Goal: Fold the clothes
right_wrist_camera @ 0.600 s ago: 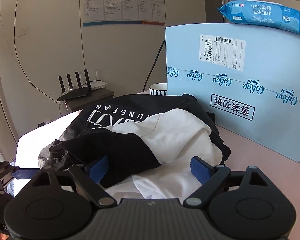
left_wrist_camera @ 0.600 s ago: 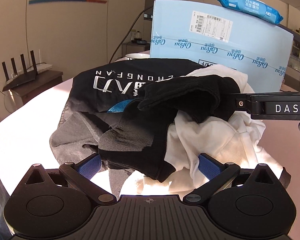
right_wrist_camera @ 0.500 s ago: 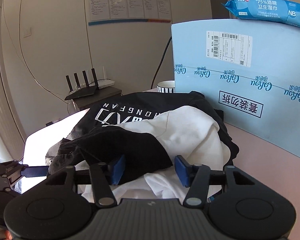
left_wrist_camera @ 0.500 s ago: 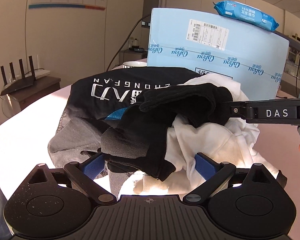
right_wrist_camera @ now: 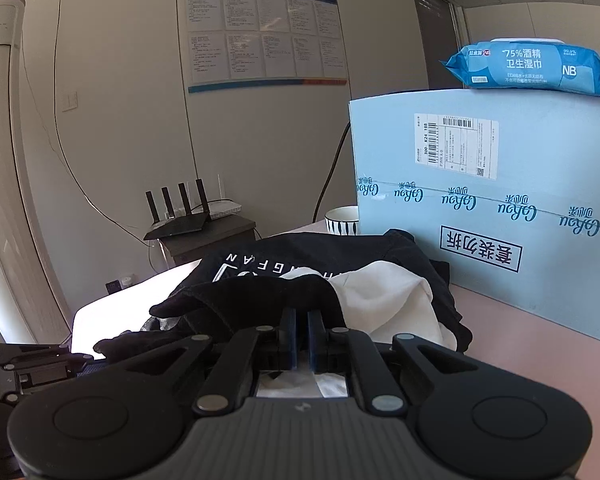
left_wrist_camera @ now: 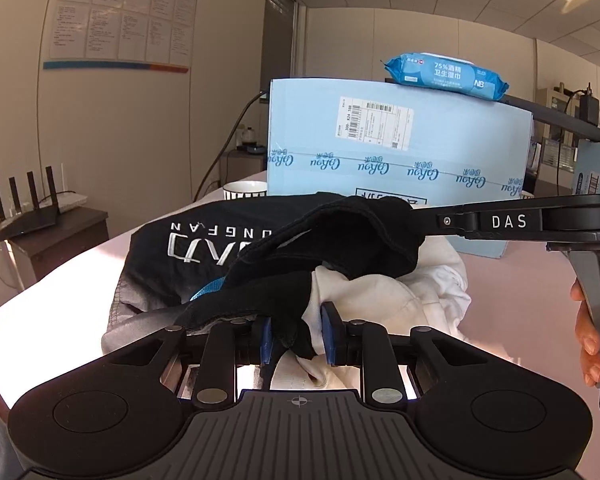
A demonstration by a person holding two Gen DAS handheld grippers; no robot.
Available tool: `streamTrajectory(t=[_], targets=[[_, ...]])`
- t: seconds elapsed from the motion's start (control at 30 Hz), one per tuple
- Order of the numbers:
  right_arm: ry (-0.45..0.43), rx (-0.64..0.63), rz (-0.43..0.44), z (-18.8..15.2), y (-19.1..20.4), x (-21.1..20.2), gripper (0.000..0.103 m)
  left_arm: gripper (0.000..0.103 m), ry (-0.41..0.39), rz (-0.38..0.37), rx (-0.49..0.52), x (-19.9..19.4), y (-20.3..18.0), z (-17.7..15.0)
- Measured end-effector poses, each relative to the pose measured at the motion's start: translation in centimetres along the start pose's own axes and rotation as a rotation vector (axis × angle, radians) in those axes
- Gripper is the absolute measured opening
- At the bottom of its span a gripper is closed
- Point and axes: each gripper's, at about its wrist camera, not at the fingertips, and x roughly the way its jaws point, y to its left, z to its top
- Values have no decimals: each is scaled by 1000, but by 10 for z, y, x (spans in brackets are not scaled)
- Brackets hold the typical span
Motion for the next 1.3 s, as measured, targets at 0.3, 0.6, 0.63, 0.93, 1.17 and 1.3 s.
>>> streamTrajectory(t=[0.3, 0.6, 0.63, 0.93, 1.17, 1.3], targets=[[-91, 50, -36, 17, -29, -45, 0, 13, -119, -15, 121, -12, -44, 23], [5, 60, 57, -4, -19, -24, 0, 5, -97, 8, 99, 2, -53, 27], [7, 56, 64, -6, -16, -22, 1, 5, -99, 9, 100, 1, -55, 30], [48, 25, 79, -12, 4, -2, 11, 5, -89, -2, 99, 2, -59, 38], [50, -5, 20, -13, 10, 4, 14, 5, -78, -2, 86, 8, -65, 36], [34, -15, -39, -16, 14, 0, 45, 5, -74, 0, 87, 13, -69, 36]])
